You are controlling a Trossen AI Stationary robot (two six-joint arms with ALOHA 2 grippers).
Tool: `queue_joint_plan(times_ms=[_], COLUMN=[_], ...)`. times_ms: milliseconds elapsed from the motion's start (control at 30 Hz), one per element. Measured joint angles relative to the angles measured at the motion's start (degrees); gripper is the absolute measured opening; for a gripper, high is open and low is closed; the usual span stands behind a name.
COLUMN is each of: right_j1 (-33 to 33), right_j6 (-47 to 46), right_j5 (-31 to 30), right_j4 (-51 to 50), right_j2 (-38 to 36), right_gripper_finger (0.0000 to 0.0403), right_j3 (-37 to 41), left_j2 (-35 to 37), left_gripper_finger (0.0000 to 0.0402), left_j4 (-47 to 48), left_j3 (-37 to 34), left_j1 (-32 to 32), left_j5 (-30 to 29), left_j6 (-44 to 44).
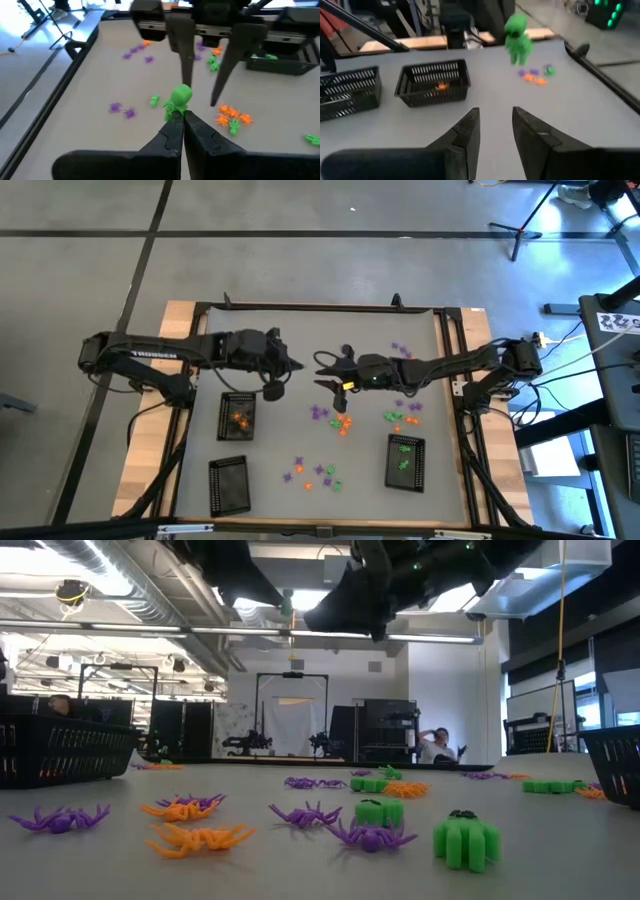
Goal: Sort Halloween decoration
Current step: Put the green skeleton toy into the bottom right black basket
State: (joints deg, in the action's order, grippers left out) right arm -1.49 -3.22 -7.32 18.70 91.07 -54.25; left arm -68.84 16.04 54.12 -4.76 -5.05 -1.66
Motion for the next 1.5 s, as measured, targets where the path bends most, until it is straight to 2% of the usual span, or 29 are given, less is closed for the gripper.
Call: queue_joint_plan(times_ms=[167, 633, 733, 1000, 1133, 1300, 1500], right_j1=[0.12, 0.04, 0.01, 0.01, 0.01, 0.01, 0.01], right_j6=[1.09, 5.2, 5.18, 4.73, 4.99, 5.22, 5.92], right_j5=[3.63, 6.94, 6.96, 6.94, 6.94, 6.68, 5.83], right_j4=[10.81, 15.35, 15.06, 20.41, 20.66, 22.04, 22.01], right_j2=[-0.03, 0.88, 1.06, 4.83, 6.85, 7.39, 7.39], right_gripper_finger=[0.0113, 0.0117, 0.0139, 0.0228, 0.0244, 0.0223, 0.0154], right_j3=[3.36, 4.19, 4.23, 2.9, 1.5, 1.04, 1.04], left_j2=[0.0, -0.31, -0.31, -0.31, -0.3, -0.28, -0.28], left_gripper_finger=[0.0, 0.0, 0.0, 0.0, 0.0, 0.0, 0.0], left_j4=[-0.08, -0.85, -1.39, -2.31, -2.45, -1.89, -1.65], left_j3=[-0.01, -0.03, -0.03, -0.03, -0.03, -0.03, -0.03], left_j1=[1.97, 5.45, 5.71, 5.71, 5.71, 5.71, 6.0], left_j5=[0.01, -0.01, -0.01, 0.01, 0.01, 0.03, 0.04], left_j6=[0.01, 1.97, 2.48, 2.57, 2.66, 2.71, 2.81])
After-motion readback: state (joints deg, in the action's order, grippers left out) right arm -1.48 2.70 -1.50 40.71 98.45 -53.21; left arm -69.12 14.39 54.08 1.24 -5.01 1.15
